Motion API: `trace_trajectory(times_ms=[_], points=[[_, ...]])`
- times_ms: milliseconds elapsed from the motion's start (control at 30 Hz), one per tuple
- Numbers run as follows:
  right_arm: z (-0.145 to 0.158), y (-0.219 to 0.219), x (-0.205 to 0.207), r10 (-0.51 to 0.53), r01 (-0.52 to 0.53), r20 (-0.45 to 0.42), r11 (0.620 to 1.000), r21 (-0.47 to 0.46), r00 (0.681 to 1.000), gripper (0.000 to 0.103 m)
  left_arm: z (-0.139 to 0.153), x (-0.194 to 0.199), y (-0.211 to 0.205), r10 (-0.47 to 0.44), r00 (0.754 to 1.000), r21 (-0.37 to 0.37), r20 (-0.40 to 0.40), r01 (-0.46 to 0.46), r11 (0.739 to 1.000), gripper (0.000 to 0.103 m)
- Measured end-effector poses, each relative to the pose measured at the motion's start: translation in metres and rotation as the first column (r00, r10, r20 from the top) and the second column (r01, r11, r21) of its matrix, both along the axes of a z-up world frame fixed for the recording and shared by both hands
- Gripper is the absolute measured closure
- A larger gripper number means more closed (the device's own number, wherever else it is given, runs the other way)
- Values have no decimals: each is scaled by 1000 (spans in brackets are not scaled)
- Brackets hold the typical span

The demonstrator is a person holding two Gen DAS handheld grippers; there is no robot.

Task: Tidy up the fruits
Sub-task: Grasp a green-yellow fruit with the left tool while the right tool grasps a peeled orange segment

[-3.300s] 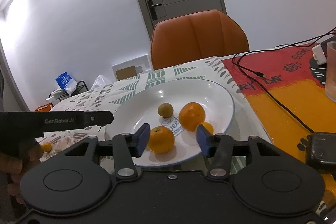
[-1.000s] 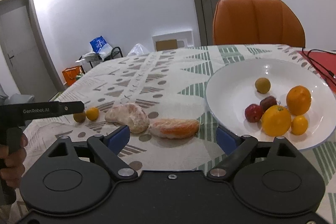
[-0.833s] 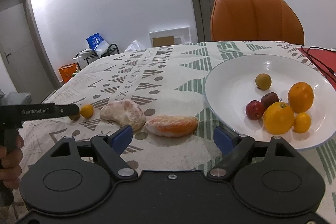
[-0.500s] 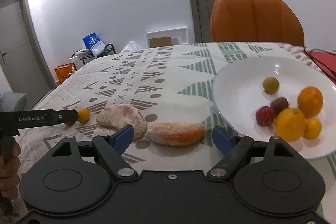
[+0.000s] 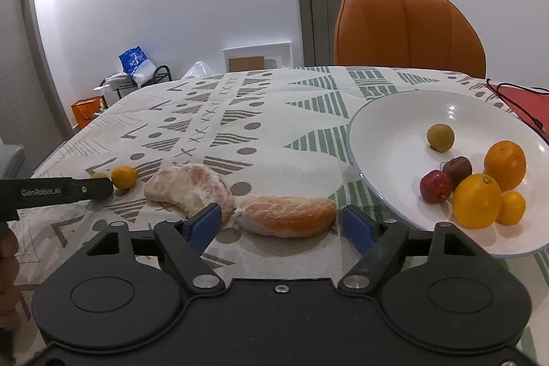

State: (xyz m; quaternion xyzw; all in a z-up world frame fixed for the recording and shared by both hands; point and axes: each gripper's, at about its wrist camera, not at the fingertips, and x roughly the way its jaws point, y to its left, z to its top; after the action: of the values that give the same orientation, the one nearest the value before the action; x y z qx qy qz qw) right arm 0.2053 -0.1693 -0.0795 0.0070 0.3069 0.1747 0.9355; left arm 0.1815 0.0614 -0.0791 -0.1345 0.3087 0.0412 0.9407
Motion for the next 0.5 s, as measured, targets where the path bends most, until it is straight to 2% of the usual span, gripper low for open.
trace_trajectory(times_ms=[133,233,300,500], points=[[-2,6,2,-2,2,-6,1000,-10,1000,27,1,-3,4,-2,1000,-9,1,2,1000,80],[-3,6,4,-12,12,-9,1000,-13,1000,38,1,-7,7,3,1000,-12,-1,-3,1000,80],[-3,4,4,-15,15,-13,1000,-5,1000,40,2,-8,9,8,1000,-10,-3,-8,1000,80],[-1,4,-4,24,-24,-23,1000,-2,999,41,7,-13,9,13,1000,-15,8,-13,1000,80]])
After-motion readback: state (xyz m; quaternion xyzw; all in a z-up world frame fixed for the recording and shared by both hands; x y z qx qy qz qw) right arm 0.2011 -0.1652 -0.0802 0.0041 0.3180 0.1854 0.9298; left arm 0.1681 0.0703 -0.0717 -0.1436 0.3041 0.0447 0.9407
